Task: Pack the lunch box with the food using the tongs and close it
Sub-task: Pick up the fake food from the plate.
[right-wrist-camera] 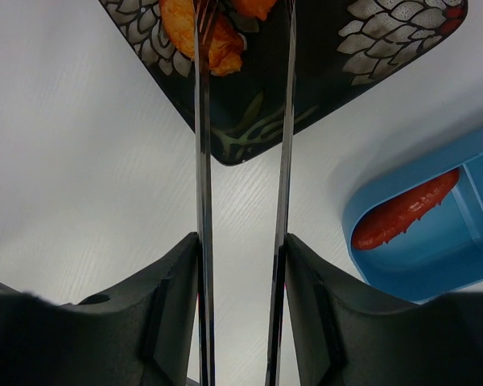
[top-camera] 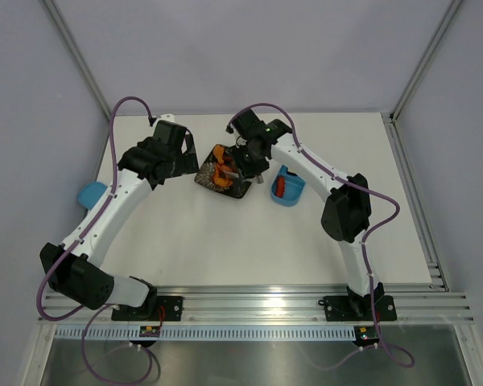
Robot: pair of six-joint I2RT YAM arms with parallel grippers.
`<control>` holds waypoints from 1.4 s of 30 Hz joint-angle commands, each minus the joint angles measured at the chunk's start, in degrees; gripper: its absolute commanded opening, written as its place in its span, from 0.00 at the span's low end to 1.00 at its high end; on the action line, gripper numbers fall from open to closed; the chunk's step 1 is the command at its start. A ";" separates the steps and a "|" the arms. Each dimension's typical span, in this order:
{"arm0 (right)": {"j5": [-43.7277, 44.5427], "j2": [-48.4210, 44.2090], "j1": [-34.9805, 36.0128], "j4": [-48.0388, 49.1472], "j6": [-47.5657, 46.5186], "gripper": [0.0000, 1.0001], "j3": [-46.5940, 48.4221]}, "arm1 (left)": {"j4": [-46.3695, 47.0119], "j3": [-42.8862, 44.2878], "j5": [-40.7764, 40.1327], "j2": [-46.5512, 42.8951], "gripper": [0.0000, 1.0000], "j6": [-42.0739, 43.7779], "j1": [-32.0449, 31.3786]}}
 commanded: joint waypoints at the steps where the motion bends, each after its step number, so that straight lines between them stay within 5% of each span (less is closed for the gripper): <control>1: 0.20 1.89 0.48 1.41 -2.26 0.52 2.71 | 2.20 3.03 0.21 0.41 0.99 0.05 0.24; 17: -0.16 4.62 1.01 0.97 -3.41 0.49 6.59 | 1.76 4.26 0.21 0.93 0.99 1.45 0.24; 33: 2.13 -6.62 1.19 1.49 -2.88 0.06 -2.73 | 2.73 4.35 1.44 1.29 0.99 1.72 0.24; 42: 5.38 -11.90 1.10 2.55 0.89 0.01 -6.51 | 3.08 2.68 1.62 0.32 0.99 1.37 0.24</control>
